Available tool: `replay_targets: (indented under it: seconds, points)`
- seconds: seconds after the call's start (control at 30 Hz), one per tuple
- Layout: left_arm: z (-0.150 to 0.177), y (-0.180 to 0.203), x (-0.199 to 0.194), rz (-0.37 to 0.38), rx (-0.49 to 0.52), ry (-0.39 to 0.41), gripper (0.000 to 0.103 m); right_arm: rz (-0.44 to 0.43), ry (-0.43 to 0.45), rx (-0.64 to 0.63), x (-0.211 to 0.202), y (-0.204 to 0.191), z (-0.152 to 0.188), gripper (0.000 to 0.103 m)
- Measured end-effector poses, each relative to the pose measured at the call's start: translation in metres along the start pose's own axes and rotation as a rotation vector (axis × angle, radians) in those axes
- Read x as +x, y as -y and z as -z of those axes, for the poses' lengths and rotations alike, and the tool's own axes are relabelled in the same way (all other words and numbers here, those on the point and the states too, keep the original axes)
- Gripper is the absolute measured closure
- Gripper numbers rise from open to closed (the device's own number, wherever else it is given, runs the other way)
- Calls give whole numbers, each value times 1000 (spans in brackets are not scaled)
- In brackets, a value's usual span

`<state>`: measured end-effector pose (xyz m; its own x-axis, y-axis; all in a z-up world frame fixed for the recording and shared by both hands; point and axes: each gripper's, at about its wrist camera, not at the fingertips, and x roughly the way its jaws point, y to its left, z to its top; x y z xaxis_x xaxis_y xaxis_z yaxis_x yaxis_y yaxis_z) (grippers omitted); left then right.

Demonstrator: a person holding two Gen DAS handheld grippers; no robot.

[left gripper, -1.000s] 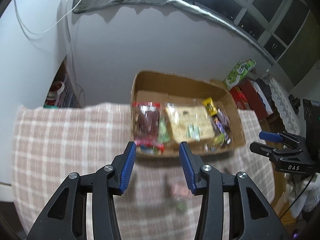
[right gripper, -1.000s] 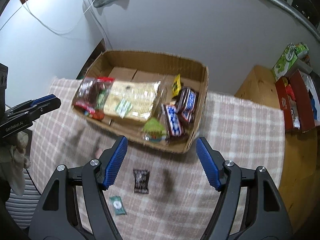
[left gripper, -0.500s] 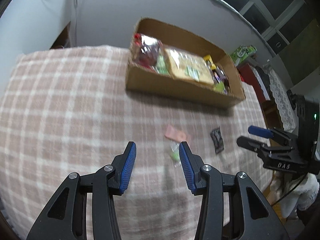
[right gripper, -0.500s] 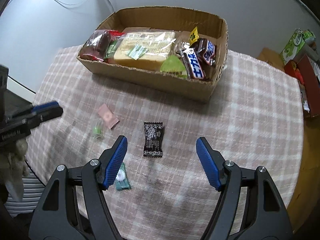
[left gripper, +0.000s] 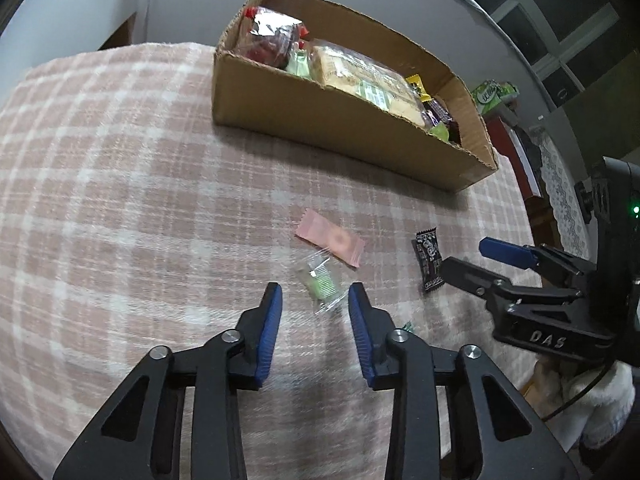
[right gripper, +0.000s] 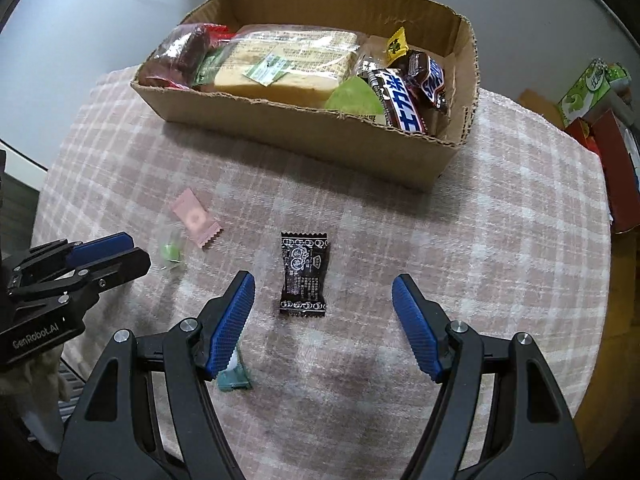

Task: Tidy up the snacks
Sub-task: 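Move the left gripper to the small green jelly packet while the right approaches the black candy, then grasp the green jelly packet with the left gripper while the right grasps the black candy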

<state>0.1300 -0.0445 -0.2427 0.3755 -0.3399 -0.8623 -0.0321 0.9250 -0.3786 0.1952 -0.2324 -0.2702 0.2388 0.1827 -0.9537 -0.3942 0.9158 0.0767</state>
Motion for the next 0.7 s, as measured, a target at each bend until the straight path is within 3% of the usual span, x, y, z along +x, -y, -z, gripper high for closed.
replay_targets:
  seconds: [0.33, 0.47, 0.53, 0.7]
  points:
    - [1, 13, 21, -59, 37, -8, 77, 0, -14, 17, 19, -4, -7, 32]
    - [4, 16, 22, -107, 95, 19, 86, -4, -18, 21, 27, -6, -8, 38]
    - [4, 15, 21, -110, 109, 33, 86, -6, -26, 17, 33, -9, -6, 43]
    - [12, 19, 20, -116, 190, 83, 87, 53, 15, -64, 36, -24, 1, 44]
